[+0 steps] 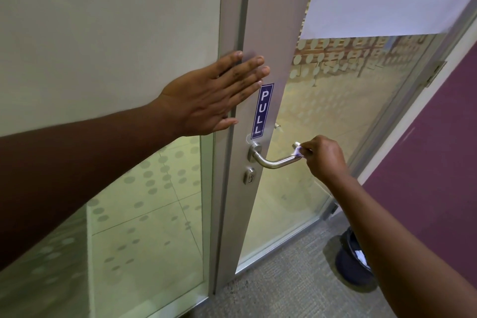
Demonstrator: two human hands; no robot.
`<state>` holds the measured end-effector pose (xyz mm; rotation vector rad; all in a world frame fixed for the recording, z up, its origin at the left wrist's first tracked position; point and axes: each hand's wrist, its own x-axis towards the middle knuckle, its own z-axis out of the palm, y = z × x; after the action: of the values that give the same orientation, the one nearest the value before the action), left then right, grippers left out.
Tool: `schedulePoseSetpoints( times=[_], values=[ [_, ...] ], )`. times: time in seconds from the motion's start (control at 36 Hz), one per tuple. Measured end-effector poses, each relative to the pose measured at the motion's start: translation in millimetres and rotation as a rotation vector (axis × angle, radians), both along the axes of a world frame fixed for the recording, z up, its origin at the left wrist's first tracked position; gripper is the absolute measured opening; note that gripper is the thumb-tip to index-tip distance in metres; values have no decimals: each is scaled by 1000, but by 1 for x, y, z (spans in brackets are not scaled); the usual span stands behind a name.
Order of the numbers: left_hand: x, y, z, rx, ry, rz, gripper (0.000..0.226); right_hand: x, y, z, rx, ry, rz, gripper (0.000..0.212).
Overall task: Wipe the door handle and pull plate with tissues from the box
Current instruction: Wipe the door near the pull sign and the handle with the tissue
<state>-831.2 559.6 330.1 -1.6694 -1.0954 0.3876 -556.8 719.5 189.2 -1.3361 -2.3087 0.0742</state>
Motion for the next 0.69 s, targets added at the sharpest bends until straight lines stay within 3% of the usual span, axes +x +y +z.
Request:
schedulePoseSetpoints(
  times=[0.22, 0.33, 0.44, 0.69],
  values=[
    [-1, 1, 0, 10, -19, -16, 84, 3, -22, -16, -27, 237, -24, 12],
    [-1, 1, 0, 12, -21, -22, 84, 12, -14, -32, -379, 761, -181, 18],
    [-1, 1, -1, 5, -19, -23, 84, 4, -8, -50, -825, 1297, -189, 22],
    [-1, 1, 0, -13, -29, -12, 83, -17, 2, -56, -1290, 1793, 48, 34]
  ],
)
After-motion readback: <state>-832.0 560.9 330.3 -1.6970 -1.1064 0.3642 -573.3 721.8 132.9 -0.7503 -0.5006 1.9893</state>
